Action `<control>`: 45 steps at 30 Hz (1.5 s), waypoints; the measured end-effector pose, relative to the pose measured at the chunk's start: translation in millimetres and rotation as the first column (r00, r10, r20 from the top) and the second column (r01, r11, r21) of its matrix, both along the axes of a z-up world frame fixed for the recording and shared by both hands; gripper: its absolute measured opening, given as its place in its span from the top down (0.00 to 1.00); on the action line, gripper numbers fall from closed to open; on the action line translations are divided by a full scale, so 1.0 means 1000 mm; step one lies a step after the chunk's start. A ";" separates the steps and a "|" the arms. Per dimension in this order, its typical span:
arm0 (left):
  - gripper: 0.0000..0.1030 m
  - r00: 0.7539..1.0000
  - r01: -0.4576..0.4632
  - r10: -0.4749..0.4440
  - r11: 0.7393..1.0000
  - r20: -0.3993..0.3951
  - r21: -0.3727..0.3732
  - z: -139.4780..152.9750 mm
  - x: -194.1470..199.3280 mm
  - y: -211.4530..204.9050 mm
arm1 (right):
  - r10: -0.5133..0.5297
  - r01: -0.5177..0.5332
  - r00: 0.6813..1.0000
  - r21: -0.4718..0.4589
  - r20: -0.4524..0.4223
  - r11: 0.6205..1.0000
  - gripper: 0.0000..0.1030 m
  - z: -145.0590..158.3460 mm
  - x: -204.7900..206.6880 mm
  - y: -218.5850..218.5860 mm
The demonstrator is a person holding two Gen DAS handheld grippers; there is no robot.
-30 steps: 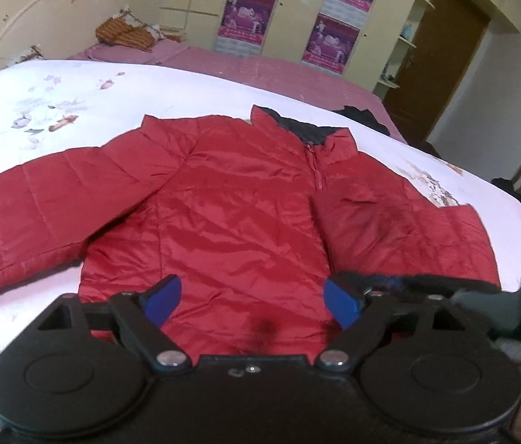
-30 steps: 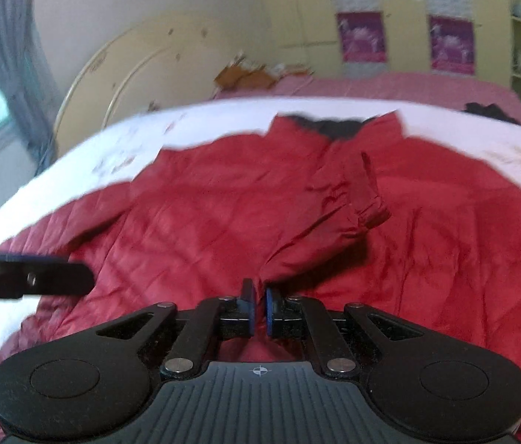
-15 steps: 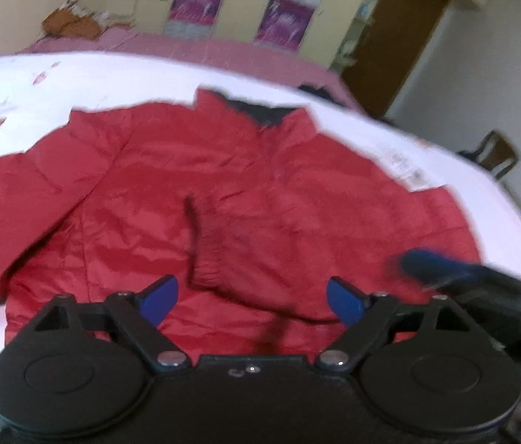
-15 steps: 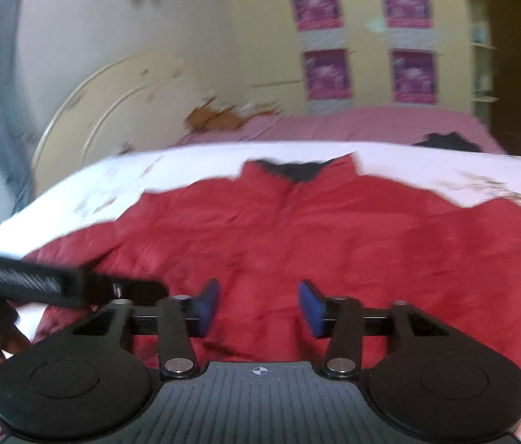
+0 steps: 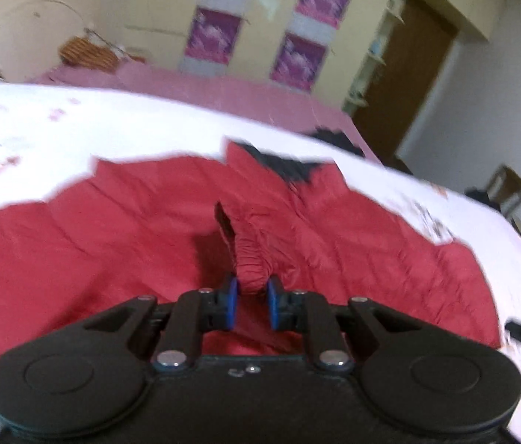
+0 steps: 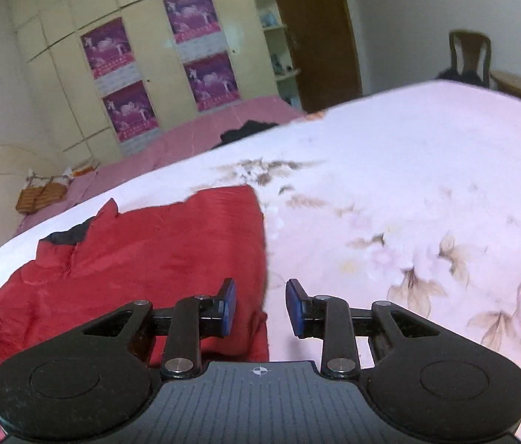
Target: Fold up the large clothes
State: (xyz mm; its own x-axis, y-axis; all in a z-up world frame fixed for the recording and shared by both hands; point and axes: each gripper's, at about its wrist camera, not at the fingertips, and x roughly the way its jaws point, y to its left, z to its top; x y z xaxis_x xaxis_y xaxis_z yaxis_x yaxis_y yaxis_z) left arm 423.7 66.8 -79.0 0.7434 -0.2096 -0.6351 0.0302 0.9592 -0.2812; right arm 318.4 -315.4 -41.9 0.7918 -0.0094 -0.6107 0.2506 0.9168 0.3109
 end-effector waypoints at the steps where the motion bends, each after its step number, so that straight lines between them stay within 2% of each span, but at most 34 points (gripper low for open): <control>1: 0.84 0.999 -0.034 0.034 0.999 0.015 0.011 0.003 -0.003 0.012 | 0.012 -0.012 1.000 0.003 -0.002 1.000 0.70 0.000 0.000 -0.001; 5: 0.84 0.995 -0.100 0.100 0.994 0.003 0.036 0.001 -0.010 0.042 | 0.077 -0.077 0.997 -0.004 -0.008 0.997 0.70 -0.004 0.005 0.011; 9: 0.84 0.996 -0.072 0.074 0.997 -0.045 0.034 -0.010 -0.011 0.041 | 0.132 -0.133 0.991 -0.017 -0.031 0.991 0.70 -0.010 0.008 0.031; 11: 0.84 0.997 -0.053 0.054 0.998 -0.053 0.033 -0.015 -0.014 0.036 | 0.160 -0.161 0.986 -0.043 -0.037 0.986 0.87 -0.012 0.013 0.040; 12: 0.84 0.997 -0.049 0.051 0.998 -0.056 0.030 -0.018 -0.014 0.033 | 0.164 -0.166 0.986 -0.052 -0.039 0.985 0.89 -0.013 0.015 0.044; 17: 0.84 0.995 -0.075 0.077 0.997 -0.060 0.026 -0.025 -0.011 0.031 | 0.191 -0.193 0.981 -0.101 -0.036 0.976 0.89 -0.013 0.031 0.050; 19: 0.84 0.994 -0.078 0.080 0.996 -0.069 0.031 -0.028 -0.011 0.033 | 0.181 -0.190 0.980 -0.136 -0.082 0.972 0.89 -0.023 0.042 0.049; 21: 0.84 0.993 -0.070 0.074 0.997 -0.088 0.042 -0.033 -0.011 0.032 | 0.167 -0.185 0.973 -0.107 -0.159 0.977 0.89 -0.041 0.055 0.041; 23: 0.84 0.993 -0.053 0.057 0.998 -0.102 0.046 -0.035 -0.011 0.031 | 0.176 -0.193 0.972 -0.098 -0.153 0.976 0.89 -0.045 0.055 0.038; 25: 0.75 0.992 -0.042 0.049 0.997 -0.119 0.060 -0.034 -0.011 0.032 | 0.181 -0.197 0.973 -0.102 -0.146 0.975 0.89 -0.041 0.054 0.036; 27: 0.37 0.993 -0.090 0.096 0.992 -0.070 0.086 -0.021 -0.021 0.038 | 0.163 -0.171 0.982 -0.081 -0.094 0.982 0.89 -0.029 0.046 0.029; 28: 0.35 0.994 -0.109 0.111 0.989 -0.019 0.100 -0.013 -0.027 0.040 | 0.158 -0.163 0.985 -0.081 -0.064 0.983 0.89 -0.022 0.041 0.027; 31: 0.43 0.994 -0.098 0.089 0.986 0.067 0.136 0.005 -0.031 0.033 | 0.188 -0.188 0.982 -0.080 0.000 0.979 0.89 -0.007 0.042 0.029; 33: 0.46 0.998 -0.022 0.013 0.988 0.059 0.153 0.002 -0.020 0.014 | 0.250 -0.250 0.968 -0.043 0.005 0.967 0.89 -0.005 0.056 0.039; 35: 0.51 0.999 0.045 -0.049 0.983 0.015 0.176 -0.011 -0.004 -0.009 | 0.341 -0.341 0.940 -0.024 -0.001 0.940 0.89 -0.007 0.070 0.062; 38: 0.52 0.996 0.082 -0.075 0.975 -0.043 0.207 -0.029 0.013 -0.030 | 0.482 -0.483 0.875 -0.008 -0.037 0.876 0.89 -0.019 0.085 0.096; 40: 0.52 0.996 0.087 -0.080 0.970 -0.042 0.227 -0.033 0.018 -0.035 | 0.553 -0.554 0.830 0.002 -0.074 0.833 0.89 -0.028 0.090 0.108; 41: 0.52 0.996 0.087 -0.079 0.969 -0.045 0.231 -0.036 0.021 -0.035 | 0.567 -0.569 0.820 -0.005 -0.079 0.822 0.89 -0.031 0.091 0.109; 42: 0.52 0.996 0.086 -0.078 0.970 -0.043 0.228 -0.038 0.024 -0.034 | 0.564 -0.567 0.822 -0.025 -0.078 0.823 0.89 -0.032 0.092 0.107; 45: 0.50 0.996 0.088 -0.080 0.966 -0.046 0.243 -0.047 0.033 -0.033 | 0.406 -0.412 0.910 -0.073 -0.082 0.908 0.89 -0.037 0.102 0.078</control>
